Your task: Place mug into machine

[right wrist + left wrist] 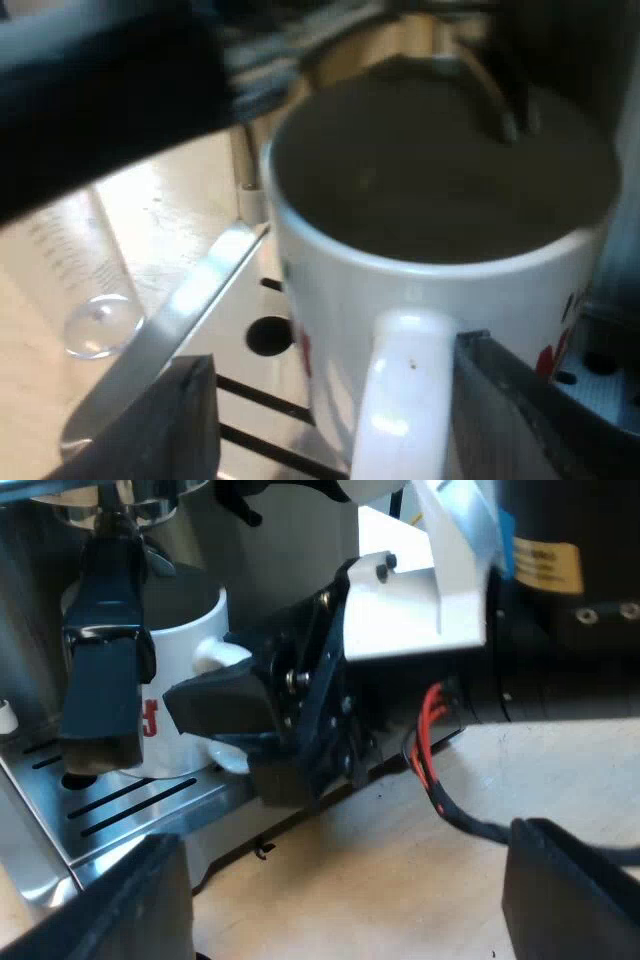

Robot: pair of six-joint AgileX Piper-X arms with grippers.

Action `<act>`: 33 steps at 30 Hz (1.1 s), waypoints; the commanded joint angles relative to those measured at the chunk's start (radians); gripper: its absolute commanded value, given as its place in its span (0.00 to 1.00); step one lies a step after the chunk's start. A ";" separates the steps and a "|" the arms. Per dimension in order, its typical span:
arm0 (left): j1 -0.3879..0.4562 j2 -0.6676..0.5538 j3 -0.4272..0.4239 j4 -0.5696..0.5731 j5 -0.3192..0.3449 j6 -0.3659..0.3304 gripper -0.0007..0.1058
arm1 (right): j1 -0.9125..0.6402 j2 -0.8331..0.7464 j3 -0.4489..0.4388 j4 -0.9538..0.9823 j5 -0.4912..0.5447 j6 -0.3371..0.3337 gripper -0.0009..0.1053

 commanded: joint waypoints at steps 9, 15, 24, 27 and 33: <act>0.000 -0.002 -0.003 -0.005 0.129 0.003 0.63 | 0.027 -0.037 -0.012 0.001 0.116 0.013 0.51; 0.000 -0.002 -0.003 -0.005 0.136 0.000 0.63 | 0.027 -0.034 -0.012 0.011 0.143 0.072 0.51; 0.000 -0.002 -0.003 -0.005 0.136 0.000 0.63 | 0.025 -0.029 -0.012 0.010 0.217 0.108 0.51; 0.000 -0.002 -0.003 -0.005 0.136 0.000 0.63 | 0.025 -0.013 -0.012 0.010 0.216 0.124 0.50; 0.000 -0.002 -0.003 -0.005 0.136 0.000 0.63 | 0.025 0.009 -0.020 0.009 0.179 0.124 0.37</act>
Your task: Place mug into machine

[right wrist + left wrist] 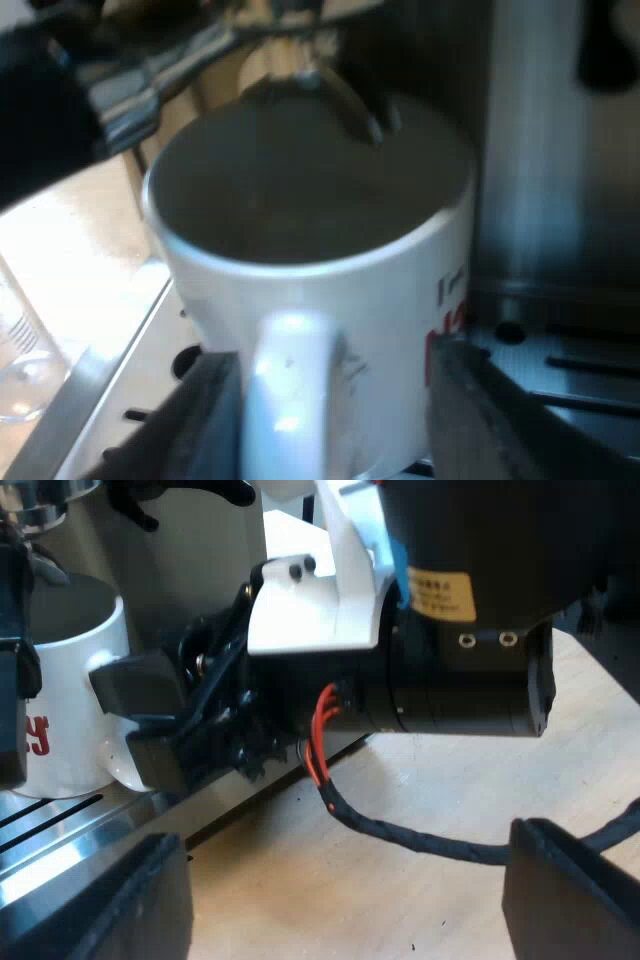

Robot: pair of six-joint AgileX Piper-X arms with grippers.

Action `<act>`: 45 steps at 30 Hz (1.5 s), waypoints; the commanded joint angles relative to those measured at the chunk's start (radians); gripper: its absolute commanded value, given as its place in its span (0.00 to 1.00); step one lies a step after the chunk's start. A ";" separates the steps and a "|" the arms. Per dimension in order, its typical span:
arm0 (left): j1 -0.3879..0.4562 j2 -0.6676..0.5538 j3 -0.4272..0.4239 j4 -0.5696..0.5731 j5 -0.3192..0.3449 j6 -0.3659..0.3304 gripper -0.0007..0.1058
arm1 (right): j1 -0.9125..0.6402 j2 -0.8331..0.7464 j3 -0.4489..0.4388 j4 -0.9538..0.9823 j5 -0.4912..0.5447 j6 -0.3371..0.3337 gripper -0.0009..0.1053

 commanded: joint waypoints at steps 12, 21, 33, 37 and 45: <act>0.000 -0.002 -0.003 -0.005 0.008 0.000 0.63 | -0.003 0.060 -0.065 -0.006 0.056 -0.004 0.38; 0.000 -0.002 -0.003 -0.005 0.008 0.000 0.63 | -0.033 0.060 -0.071 -0.058 0.019 -0.011 0.37; 0.000 -0.002 -0.003 -0.003 0.014 -0.002 0.63 | 0.023 0.009 -0.072 0.026 0.096 -0.017 0.37; 0.000 -0.002 -0.007 -0.003 0.014 -0.004 0.63 | 0.042 -0.032 -0.072 0.103 0.162 -0.010 0.37; 0.000 -0.002 -0.078 -0.003 0.014 -0.004 0.63 | 0.079 -0.169 -0.027 0.228 0.165 0.006 0.37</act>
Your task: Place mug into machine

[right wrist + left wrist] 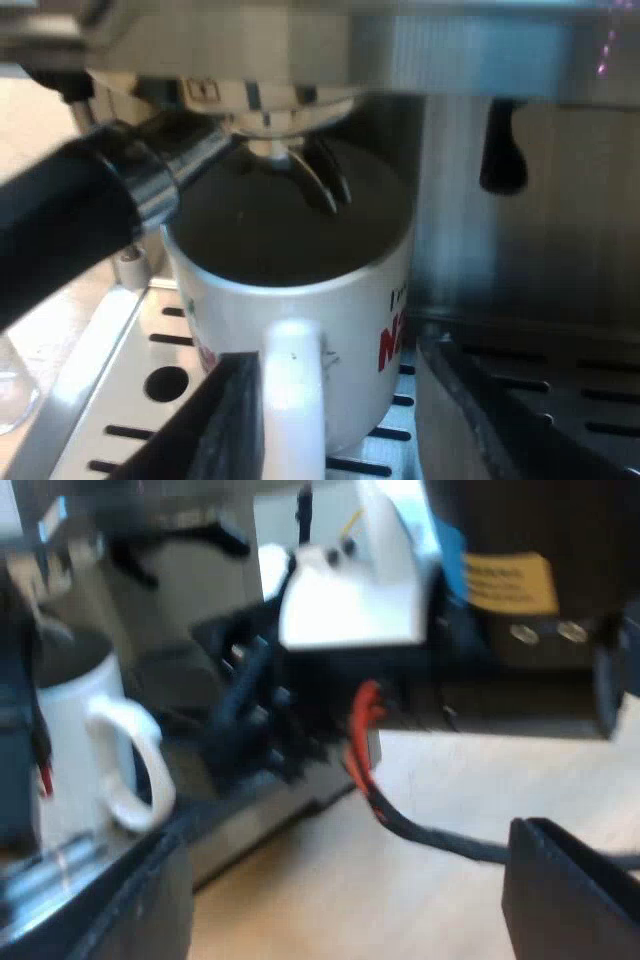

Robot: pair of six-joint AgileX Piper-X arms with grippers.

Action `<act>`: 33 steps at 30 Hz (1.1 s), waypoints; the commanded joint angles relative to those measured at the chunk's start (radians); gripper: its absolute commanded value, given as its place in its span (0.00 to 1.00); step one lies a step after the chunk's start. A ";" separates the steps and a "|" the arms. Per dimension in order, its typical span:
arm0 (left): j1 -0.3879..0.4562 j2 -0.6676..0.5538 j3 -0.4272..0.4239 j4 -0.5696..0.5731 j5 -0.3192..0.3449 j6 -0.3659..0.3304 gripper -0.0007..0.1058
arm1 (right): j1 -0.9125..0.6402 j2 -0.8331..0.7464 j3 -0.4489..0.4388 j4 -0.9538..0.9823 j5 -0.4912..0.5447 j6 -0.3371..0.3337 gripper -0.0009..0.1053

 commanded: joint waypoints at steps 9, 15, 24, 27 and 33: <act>0.000 -0.002 -0.120 0.032 0.008 -0.004 0.63 | 0.096 -0.208 0.077 0.047 0.013 -0.008 0.37; 0.000 -0.004 -0.216 0.184 0.006 -0.001 0.63 | 0.121 -0.291 0.077 0.104 0.013 -0.025 0.37; 0.000 -0.149 -0.245 0.205 0.003 -0.001 0.63 | 0.157 -0.400 0.077 0.117 0.010 -0.142 0.37; 0.000 -0.219 -0.245 0.223 0.001 -0.004 0.63 | 0.174 -0.416 0.077 0.117 0.010 -0.154 0.37; 0.000 -0.282 -0.245 0.272 0.000 -0.004 0.63 | 0.203 -0.420 0.077 0.117 0.010 -0.154 0.31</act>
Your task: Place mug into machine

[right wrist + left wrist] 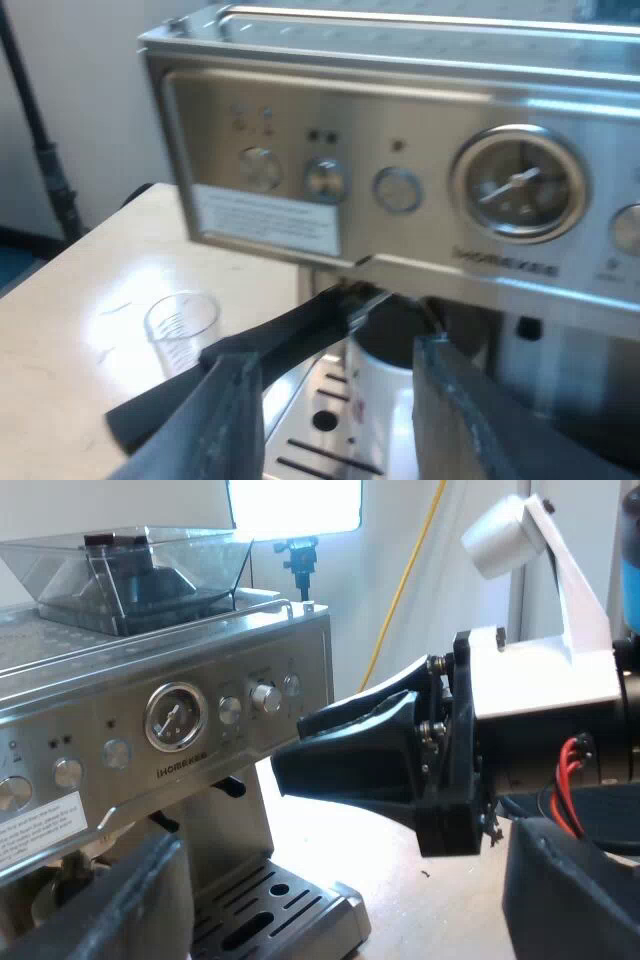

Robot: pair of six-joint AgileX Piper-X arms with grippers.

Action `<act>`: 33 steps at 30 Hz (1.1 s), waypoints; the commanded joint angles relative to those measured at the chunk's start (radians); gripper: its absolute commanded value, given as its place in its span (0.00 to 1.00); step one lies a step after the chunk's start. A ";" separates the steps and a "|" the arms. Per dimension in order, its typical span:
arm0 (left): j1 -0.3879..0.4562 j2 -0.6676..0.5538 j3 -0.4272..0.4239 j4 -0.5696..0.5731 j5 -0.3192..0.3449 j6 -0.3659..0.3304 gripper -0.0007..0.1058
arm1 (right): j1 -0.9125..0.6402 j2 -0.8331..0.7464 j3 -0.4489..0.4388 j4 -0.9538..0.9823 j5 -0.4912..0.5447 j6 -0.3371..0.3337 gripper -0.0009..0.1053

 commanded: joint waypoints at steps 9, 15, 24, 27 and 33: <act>0.000 -0.007 -0.005 0.038 -0.092 -0.006 0.63 | -0.003 -0.001 -0.009 -0.022 -0.022 -0.019 0.01; 0.000 0.002 -0.005 0.038 -0.108 -0.006 0.63 | -0.046 0.049 -0.014 -0.092 -0.024 -0.019 0.01; 0.000 0.087 -0.005 0.032 -0.114 -0.006 0.63 | -0.106 0.125 -0.060 -0.142 -0.079 -0.019 0.01; 0.000 0.124 -0.005 0.017 -0.114 -0.006 0.63 | -0.130 0.164 -0.102 -0.142 -0.096 -0.019 0.01; 0.000 0.172 -0.005 -0.027 -0.114 -0.006 0.63 | -0.169 0.237 -0.168 -0.142 -0.131 -0.021 0.01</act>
